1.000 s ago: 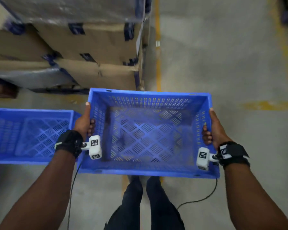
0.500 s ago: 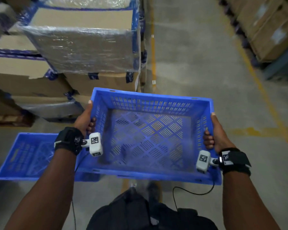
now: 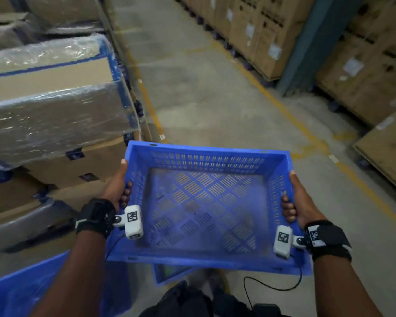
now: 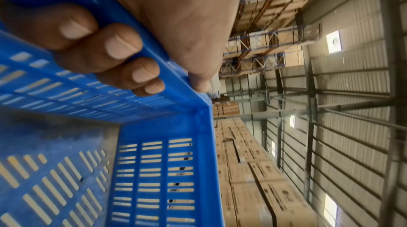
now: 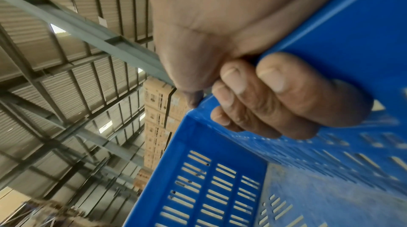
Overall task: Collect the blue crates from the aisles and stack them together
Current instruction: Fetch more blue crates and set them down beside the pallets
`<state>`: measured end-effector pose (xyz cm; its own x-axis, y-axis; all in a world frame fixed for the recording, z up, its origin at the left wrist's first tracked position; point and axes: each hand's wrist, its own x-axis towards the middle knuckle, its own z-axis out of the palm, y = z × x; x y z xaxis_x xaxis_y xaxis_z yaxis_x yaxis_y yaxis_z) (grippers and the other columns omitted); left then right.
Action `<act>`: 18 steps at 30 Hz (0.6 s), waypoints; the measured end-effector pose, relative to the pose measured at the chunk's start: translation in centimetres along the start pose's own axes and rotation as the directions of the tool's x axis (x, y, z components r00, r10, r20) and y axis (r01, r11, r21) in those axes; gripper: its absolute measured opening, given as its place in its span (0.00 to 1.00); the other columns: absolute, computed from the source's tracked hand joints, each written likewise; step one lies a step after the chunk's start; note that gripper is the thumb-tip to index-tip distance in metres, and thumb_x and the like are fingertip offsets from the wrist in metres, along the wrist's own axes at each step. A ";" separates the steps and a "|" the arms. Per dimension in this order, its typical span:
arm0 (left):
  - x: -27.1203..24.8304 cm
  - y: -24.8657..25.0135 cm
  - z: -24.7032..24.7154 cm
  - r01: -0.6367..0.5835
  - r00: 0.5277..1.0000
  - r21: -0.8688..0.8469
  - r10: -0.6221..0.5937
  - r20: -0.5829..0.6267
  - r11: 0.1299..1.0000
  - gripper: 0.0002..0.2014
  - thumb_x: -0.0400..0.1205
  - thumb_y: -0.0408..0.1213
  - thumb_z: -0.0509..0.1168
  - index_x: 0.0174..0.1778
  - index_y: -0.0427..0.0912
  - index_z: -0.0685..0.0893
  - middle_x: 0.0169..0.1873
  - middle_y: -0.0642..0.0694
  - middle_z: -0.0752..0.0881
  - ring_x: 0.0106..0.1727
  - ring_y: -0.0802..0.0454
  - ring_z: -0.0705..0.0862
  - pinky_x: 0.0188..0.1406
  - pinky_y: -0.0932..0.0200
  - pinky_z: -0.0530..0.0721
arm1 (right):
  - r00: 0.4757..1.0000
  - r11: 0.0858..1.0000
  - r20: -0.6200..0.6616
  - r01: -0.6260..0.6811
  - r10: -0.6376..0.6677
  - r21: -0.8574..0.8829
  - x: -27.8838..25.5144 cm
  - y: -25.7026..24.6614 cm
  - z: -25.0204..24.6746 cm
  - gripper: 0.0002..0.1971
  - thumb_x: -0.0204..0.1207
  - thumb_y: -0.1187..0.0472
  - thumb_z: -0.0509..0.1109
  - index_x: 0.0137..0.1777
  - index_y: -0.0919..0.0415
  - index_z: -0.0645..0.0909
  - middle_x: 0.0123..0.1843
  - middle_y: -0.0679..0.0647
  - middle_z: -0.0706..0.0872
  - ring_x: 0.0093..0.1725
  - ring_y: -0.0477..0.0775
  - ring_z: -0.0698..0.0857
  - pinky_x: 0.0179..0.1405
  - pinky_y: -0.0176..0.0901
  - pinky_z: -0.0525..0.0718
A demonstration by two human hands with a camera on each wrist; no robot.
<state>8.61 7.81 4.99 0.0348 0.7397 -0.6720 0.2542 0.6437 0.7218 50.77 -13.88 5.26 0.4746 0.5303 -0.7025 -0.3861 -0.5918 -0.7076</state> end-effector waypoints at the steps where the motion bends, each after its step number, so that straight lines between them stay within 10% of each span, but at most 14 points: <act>1: 0.0 0.4 0.7 -0.004 1.000 0.031 0.003 0.023 1.000 0.40 0.60 0.88 0.56 0.29 0.48 0.68 0.23 0.50 0.61 0.20 0.53 0.54 0.20 0.64 0.52 | 1.000 1.000 -0.027 -0.009 0.010 0.018 -1.0 0.8 -0.7 0.39 0.64 0.14 0.57 0.30 0.54 0.65 0.23 0.50 0.57 0.17 0.49 0.54 0.20 0.35 0.52; 11: -2.9 2.1 13.7 -0.179 0.930 0.304 0.059 0.364 0.936 0.37 0.69 0.85 0.53 0.29 0.48 0.69 0.20 0.50 0.63 0.16 0.55 0.56 0.17 0.69 0.54 | 0.940 0.949 -0.332 0.039 0.071 0.312 -13.4 12.8 -10.8 0.40 0.63 0.13 0.57 0.30 0.55 0.65 0.23 0.50 0.57 0.18 0.49 0.54 0.21 0.36 0.51; 18: -10.0 0.4 27.7 -0.365 0.787 0.420 0.034 0.616 0.831 0.37 0.68 0.85 0.55 0.29 0.49 0.70 0.20 0.51 0.65 0.17 0.54 0.56 0.17 0.68 0.55 | 0.840 0.852 -0.527 0.178 0.130 0.492 -22.6 22.7 -19.2 0.41 0.58 0.12 0.60 0.30 0.55 0.66 0.22 0.51 0.56 0.18 0.49 0.53 0.24 0.38 0.50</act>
<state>35.12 -4.73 7.37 0.6314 0.4835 -0.6063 0.6048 0.1823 0.7752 46.48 -51.00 6.58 0.7657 0.0484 -0.6414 -0.6341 -0.1109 -0.7653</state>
